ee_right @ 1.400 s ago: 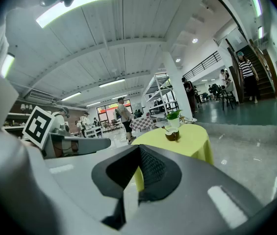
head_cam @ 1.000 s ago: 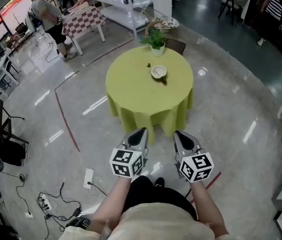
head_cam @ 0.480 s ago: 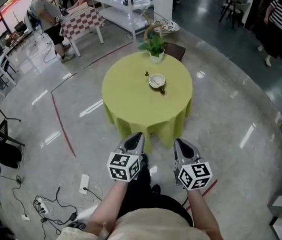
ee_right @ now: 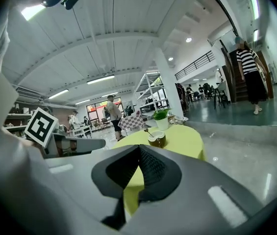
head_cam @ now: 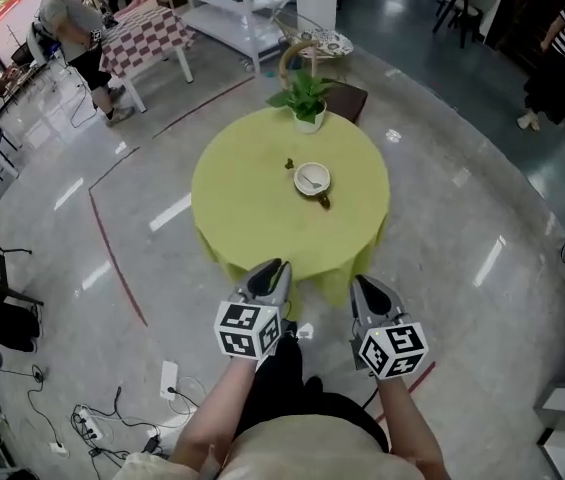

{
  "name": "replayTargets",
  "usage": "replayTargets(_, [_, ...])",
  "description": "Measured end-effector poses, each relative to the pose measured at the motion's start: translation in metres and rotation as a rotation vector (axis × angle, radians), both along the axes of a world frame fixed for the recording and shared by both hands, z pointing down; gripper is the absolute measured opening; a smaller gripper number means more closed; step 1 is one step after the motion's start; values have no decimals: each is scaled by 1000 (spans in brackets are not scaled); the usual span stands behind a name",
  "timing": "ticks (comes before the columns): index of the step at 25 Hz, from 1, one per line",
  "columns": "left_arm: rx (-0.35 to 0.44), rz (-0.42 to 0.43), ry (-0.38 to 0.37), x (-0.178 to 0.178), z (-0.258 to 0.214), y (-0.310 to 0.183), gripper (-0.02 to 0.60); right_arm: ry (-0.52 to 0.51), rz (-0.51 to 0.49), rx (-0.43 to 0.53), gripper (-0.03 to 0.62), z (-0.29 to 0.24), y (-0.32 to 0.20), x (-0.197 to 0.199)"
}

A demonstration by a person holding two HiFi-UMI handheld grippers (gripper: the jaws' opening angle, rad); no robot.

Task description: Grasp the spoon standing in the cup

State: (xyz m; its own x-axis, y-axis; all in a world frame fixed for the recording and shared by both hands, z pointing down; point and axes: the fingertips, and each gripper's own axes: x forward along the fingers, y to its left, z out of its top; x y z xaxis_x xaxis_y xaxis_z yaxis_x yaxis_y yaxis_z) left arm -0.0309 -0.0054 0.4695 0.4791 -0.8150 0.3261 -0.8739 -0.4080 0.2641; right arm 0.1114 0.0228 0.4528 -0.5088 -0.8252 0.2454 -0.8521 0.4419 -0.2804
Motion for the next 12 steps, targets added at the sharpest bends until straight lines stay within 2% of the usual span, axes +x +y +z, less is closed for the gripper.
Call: replayTargets(12, [-52, 61, 5, -32, 16, -94, 98, 40, 46, -49, 0, 13, -88, -33])
